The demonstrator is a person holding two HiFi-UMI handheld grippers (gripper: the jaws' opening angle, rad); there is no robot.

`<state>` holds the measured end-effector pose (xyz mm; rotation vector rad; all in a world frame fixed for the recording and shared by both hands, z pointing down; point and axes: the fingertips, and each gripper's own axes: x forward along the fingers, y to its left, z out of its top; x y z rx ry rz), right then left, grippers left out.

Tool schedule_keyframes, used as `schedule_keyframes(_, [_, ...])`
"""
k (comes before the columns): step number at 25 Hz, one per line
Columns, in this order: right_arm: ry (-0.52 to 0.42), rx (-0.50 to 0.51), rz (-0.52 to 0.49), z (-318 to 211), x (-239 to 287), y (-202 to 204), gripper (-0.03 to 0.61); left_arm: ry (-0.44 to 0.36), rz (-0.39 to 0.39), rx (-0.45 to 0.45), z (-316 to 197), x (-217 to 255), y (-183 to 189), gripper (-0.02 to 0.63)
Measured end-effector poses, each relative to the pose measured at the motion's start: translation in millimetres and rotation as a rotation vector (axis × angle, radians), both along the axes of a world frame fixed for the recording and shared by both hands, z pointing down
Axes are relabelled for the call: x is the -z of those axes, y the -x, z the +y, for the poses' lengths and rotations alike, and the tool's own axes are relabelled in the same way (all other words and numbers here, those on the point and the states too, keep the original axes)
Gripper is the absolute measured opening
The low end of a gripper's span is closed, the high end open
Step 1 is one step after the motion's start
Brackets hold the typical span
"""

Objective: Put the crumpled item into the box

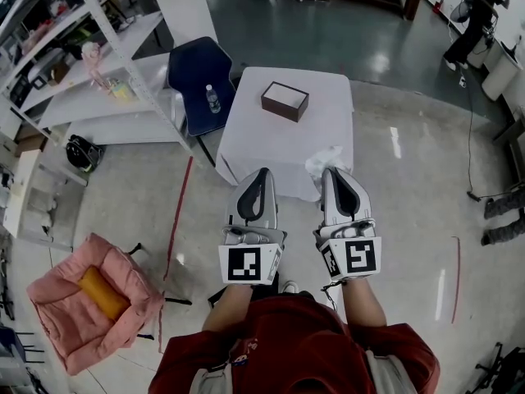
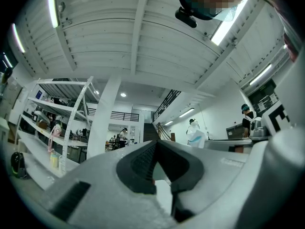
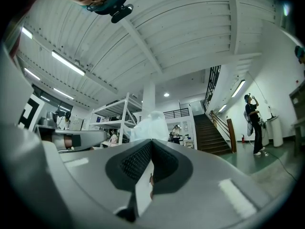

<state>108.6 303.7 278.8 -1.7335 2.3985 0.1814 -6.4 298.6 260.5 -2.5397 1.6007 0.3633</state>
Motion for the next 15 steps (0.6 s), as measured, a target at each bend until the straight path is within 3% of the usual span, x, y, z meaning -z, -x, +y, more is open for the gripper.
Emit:
schedule_keyframes(8, [0.007,-0.002,0.025,-57,-1,18,0.005,0.003,0.017,-0.012,-57,-1,16,0.003])
schedule_keyframes(12, [0.01,-0.003,0.035,-93,-1,32,0.005,0.01,-0.042,-0.017,-93,-8,30,0.003])
schedule_keyframes(15, [0.018,-0.003,0.034,-116,-1,39,0.005,0.009,-0.017,-0.014,-116,-2,39,0.003])
